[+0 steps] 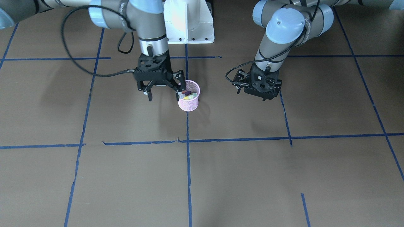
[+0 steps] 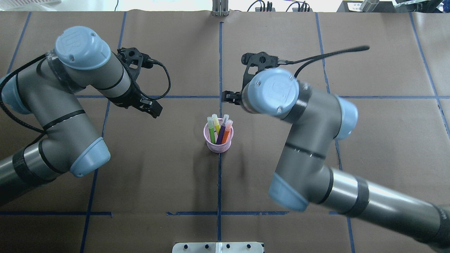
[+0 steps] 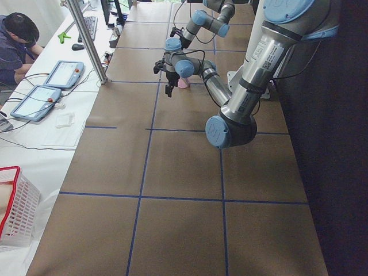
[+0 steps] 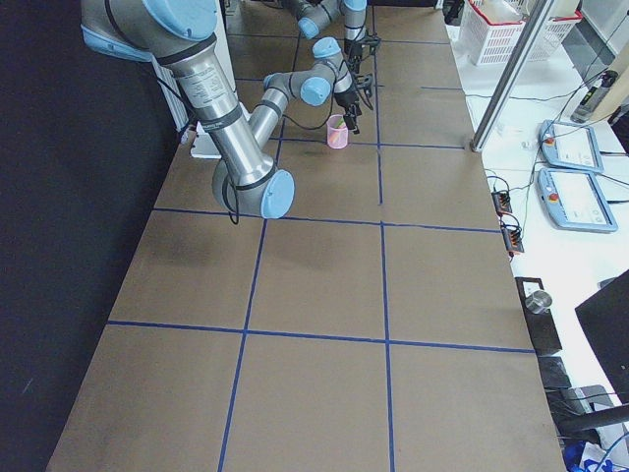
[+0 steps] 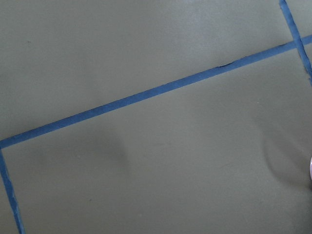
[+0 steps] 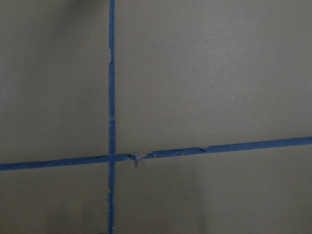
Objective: Collect pens into pen holder
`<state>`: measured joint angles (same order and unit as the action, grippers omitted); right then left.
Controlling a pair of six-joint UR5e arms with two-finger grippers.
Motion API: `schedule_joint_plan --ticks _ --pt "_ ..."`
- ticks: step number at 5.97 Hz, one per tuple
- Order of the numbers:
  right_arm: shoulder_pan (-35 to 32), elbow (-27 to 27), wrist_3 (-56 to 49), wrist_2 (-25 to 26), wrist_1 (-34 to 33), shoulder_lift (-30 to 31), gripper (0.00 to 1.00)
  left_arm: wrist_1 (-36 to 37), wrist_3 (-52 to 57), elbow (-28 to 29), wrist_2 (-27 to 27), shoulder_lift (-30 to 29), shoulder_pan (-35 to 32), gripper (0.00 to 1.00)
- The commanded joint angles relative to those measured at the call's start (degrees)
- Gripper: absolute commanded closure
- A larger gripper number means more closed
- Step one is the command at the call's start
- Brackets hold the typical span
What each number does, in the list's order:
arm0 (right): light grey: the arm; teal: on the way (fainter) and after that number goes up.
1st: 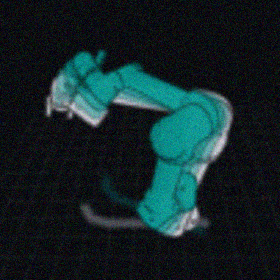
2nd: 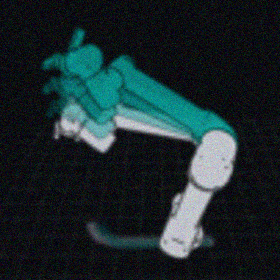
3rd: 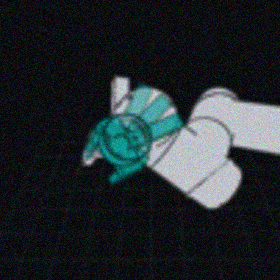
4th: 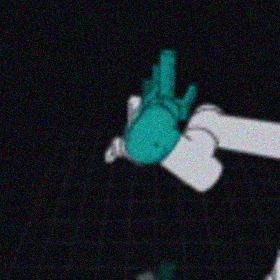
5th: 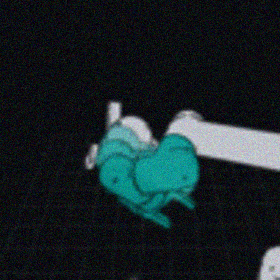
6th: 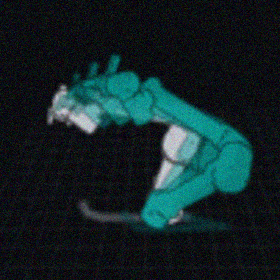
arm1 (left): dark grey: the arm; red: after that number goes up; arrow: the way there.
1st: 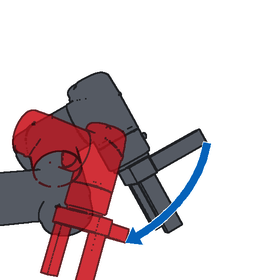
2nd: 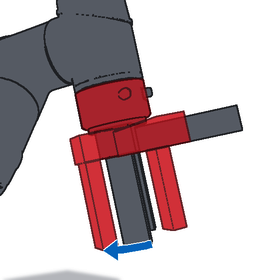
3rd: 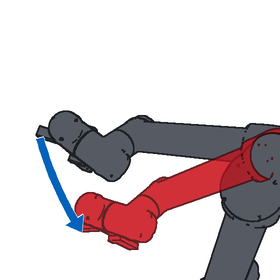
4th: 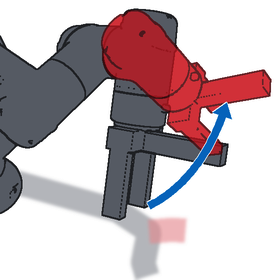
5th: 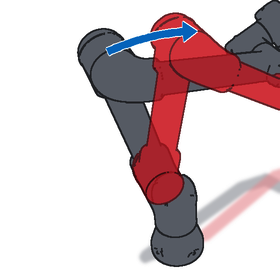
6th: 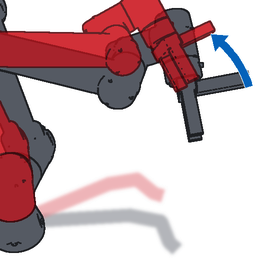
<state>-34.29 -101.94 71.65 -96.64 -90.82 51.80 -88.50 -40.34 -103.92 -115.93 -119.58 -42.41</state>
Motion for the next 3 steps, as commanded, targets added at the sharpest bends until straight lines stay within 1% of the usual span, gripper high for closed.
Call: schedule_joint_plan --ticks 1,2,3 --pt "-14.5 0.6 -19.4 -22.3 -2.6 4.6 0.01 5.3 11.9 -0.4 -4.4 0.5 -6.7 0.00" --pt "-20.7 0.9 -31.1 -27.4 -2.8 9.2 0.01 8.4 21.6 -0.3 -8.6 1.4 -12.8 0.00" --pt "-27.5 3.4 -45.1 -30.3 -2.9 13.5 0.01 8.3 30.8 0.0 -11.9 6.7 -20.1 0.00"
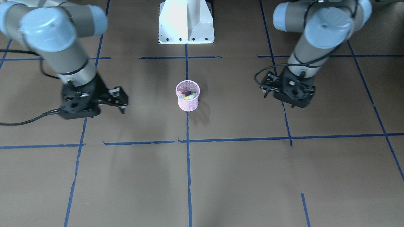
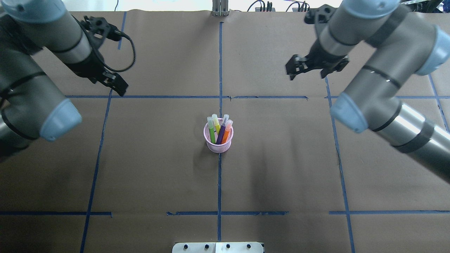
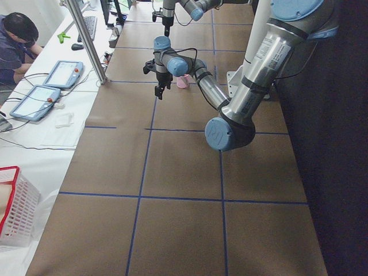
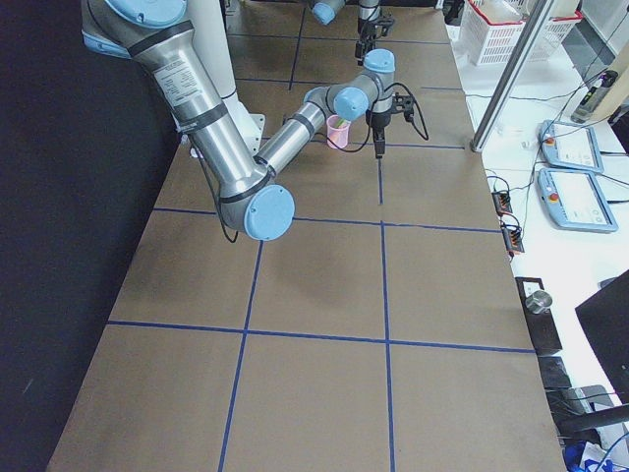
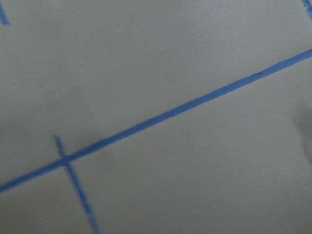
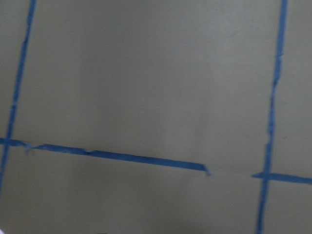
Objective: Collect pens into pen holder
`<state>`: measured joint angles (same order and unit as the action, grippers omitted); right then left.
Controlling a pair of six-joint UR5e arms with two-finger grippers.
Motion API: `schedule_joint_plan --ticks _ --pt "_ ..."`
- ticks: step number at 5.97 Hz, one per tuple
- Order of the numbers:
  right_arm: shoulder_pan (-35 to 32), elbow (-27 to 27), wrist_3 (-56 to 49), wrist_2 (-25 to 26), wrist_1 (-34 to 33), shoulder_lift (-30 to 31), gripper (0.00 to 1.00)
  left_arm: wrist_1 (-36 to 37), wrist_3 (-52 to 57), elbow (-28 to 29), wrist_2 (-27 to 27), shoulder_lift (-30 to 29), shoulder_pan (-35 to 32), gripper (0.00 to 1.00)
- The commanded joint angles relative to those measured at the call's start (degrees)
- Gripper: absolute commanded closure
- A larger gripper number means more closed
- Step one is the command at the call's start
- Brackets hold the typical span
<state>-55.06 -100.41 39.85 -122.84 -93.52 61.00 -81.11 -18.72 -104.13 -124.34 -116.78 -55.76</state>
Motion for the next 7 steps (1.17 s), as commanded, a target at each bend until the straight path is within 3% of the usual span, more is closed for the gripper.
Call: schedule_joint_plan --ticks 1,2,3,4,5,6,7 --pt "-14.1 6.1 -28.0 -6.9 -0.1 7.6 0.01 1.0 16.9 0.9 -5.9 8.1 -13.4 0.00" --pt "-21.1 9.3 -41.1 -9.1 0.1 11.4 0.01 0.9 21.4 1.9 -8.1 12.4 -19.6 0.00" --pt "-27.3 11.4 -47.3 -11.6 -0.1 15.8 0.00 0.0 23.5 3.9 -12.2 16.9 -25.4 0.00" --pt "-31.0 11.2 -47.5 -11.9 0.6 22.5 0.00 -0.1 24.5 4.0 -12.6 22.1 -28.7 0.00" --pt "-33.2 10.9 -48.4 -11.7 5.5 29.2 0.00 -0.9 24.3 3.9 -12.5 27.3 -29.5 0.00" --pt "-33.4 11.0 -47.3 -12.0 12.2 33.1 0.00 -1.2 24.4 4.0 -12.4 29.7 -29.7 0.00" --pt "-33.4 10.8 -47.2 -12.1 12.3 33.2 0.00 -1.2 24.4 3.5 -12.3 30.6 -29.8 0.00"
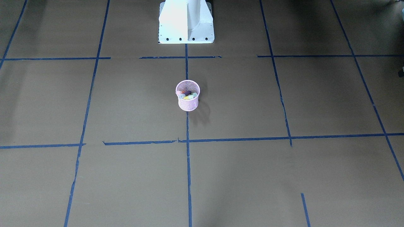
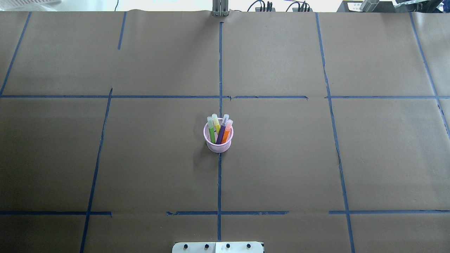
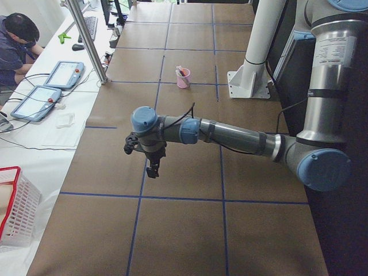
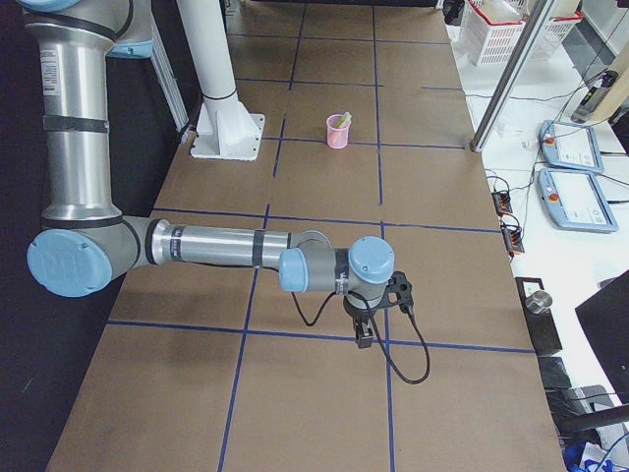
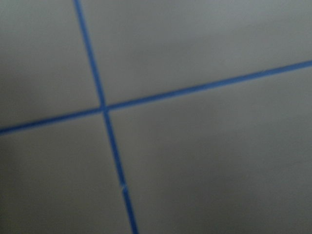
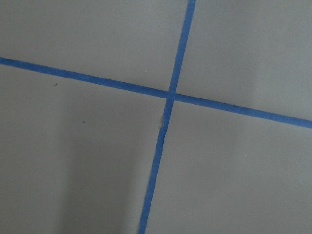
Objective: Collect pens into pen holder
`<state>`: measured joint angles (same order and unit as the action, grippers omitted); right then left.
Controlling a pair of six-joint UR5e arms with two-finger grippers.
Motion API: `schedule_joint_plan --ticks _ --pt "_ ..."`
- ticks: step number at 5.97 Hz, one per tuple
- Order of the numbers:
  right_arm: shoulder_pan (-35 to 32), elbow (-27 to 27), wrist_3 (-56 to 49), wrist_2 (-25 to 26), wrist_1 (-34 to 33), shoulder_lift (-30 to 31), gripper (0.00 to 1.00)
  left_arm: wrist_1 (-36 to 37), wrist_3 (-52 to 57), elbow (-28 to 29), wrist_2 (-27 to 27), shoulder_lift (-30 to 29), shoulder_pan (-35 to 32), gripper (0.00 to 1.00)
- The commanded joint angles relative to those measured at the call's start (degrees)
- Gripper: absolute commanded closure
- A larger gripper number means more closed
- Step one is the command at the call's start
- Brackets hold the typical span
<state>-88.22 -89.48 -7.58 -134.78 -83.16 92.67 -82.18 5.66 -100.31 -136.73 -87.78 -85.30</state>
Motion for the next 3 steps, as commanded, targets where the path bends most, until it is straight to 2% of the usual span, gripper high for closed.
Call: schedule_joint_plan --ticks 1,2,3 --pt "-0.3 -1.1 1.2 -0.2 1.8 1.5 0.00 -0.2 0.1 0.5 -0.1 2.3 -2.6 0.00" --pt "-0.3 -3.7 2.4 -0.6 -1.0 1.5 0.00 0.1 -0.4 0.6 -0.2 3.1 -2.7 0.00" --pt "-0.3 -7.0 2.4 -0.1 -6.3 1.6 0.00 0.4 -0.6 0.4 2.2 3.1 -2.6 0.00"
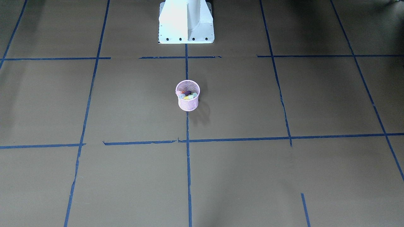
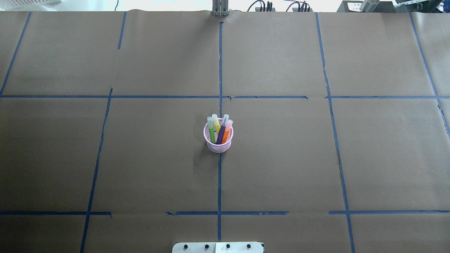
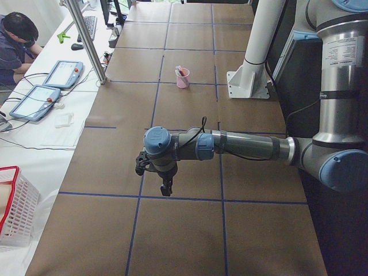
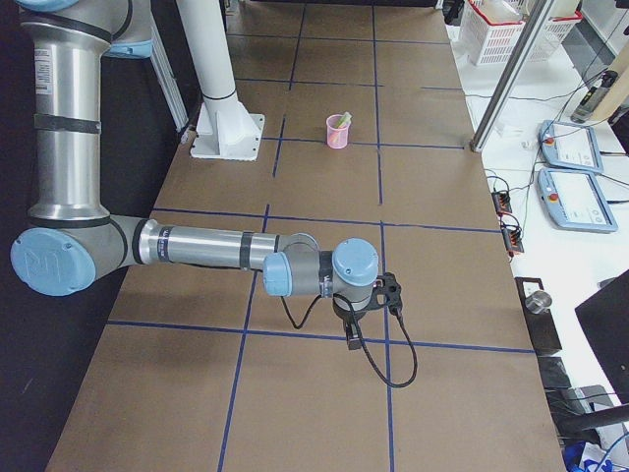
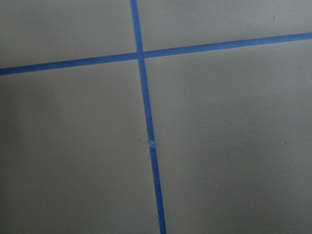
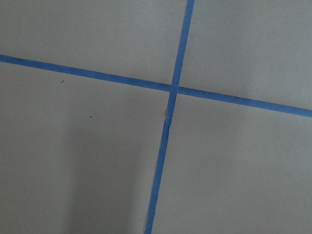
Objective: Collect pens into pen holder
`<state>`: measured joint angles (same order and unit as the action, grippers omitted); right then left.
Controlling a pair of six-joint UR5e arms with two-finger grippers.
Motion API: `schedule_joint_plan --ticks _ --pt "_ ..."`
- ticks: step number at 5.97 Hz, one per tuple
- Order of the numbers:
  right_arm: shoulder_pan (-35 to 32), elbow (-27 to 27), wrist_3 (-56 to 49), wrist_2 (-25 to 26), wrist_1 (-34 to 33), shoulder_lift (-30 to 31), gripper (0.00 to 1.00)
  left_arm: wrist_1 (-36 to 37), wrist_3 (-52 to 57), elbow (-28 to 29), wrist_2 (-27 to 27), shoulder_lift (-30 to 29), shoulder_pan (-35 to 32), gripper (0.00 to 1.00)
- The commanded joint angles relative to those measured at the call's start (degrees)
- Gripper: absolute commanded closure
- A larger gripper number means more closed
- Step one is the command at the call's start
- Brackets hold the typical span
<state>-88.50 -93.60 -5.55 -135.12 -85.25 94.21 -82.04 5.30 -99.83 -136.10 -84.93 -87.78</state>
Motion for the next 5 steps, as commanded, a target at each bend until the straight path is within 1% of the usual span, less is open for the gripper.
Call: schedule_joint_plan --ticks 1,2,5 --pt "0.0 -2.9 0.3 0.6 -4.1 1.5 0.00 0.4 -0.2 -0.3 4.1 0.2 -0.1 0.00" --pt "0.0 -2.8 0.4 0.1 -4.0 1.9 0.00 0.4 0.0 -0.4 5.3 1.2 0.1 0.00" --pt "0.1 -3.0 0.4 -0.1 -4.0 2.1 0.00 0.4 -0.2 -0.3 5.2 1.3 0.1 0.00"
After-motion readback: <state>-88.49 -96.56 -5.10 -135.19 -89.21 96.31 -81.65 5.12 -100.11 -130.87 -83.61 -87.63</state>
